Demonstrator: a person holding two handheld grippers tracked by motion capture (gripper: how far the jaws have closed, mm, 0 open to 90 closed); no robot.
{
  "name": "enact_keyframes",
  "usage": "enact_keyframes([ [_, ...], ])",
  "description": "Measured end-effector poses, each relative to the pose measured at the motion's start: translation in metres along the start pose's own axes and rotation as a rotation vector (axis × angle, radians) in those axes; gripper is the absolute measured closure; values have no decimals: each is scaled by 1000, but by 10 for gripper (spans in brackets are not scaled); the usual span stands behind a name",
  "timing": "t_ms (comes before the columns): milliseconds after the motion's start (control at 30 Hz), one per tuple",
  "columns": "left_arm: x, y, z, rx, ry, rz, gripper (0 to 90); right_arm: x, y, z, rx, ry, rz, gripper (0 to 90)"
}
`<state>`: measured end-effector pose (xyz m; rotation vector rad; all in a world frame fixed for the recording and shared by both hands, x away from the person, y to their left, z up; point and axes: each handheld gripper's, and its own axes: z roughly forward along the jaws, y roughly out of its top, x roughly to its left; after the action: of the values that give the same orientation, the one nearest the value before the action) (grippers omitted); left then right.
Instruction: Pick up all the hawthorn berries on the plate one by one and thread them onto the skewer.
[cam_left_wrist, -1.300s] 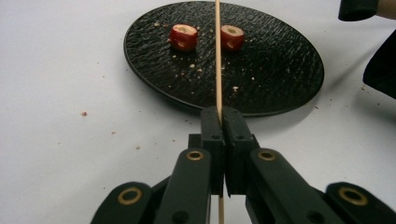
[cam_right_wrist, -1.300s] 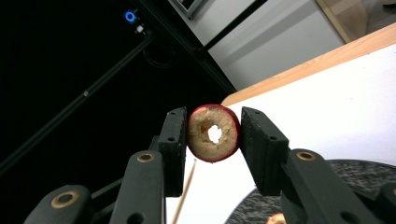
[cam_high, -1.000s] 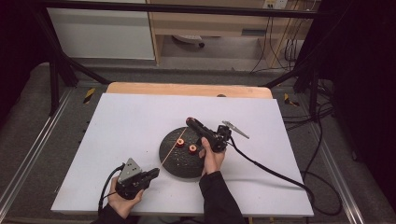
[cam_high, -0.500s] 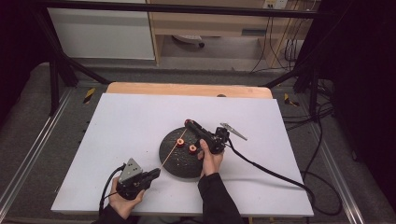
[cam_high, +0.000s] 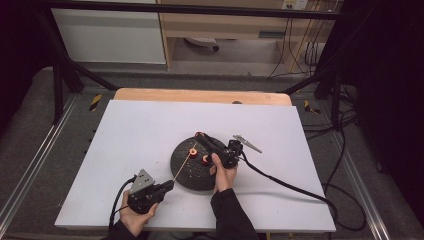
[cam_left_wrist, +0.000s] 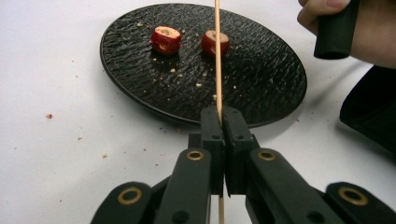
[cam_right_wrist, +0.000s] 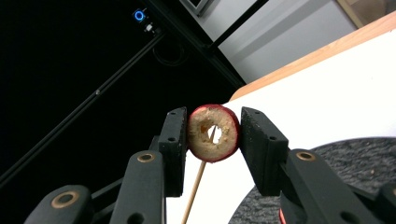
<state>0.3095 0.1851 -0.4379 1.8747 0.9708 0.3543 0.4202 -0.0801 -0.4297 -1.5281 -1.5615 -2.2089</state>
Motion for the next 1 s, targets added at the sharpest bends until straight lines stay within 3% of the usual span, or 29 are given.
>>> enact_keyframes([
  [200,-2,0,2,7,-3,-3,882,3,-2,-2,-5,2,-12,629],
  [300,-3,1,2,11,-24,-19,883,5,-1,-4,-8,10,-19,630],
  [600,-9,0,3,-2,-35,-59,884,7,-2,-6,-51,44,-95,634],
  [767,-14,-1,4,-5,-24,-49,886,9,0,-8,-53,64,-87,634],
  [1000,-14,8,3,-29,-7,-42,887,9,-4,-9,7,63,-55,634],
])
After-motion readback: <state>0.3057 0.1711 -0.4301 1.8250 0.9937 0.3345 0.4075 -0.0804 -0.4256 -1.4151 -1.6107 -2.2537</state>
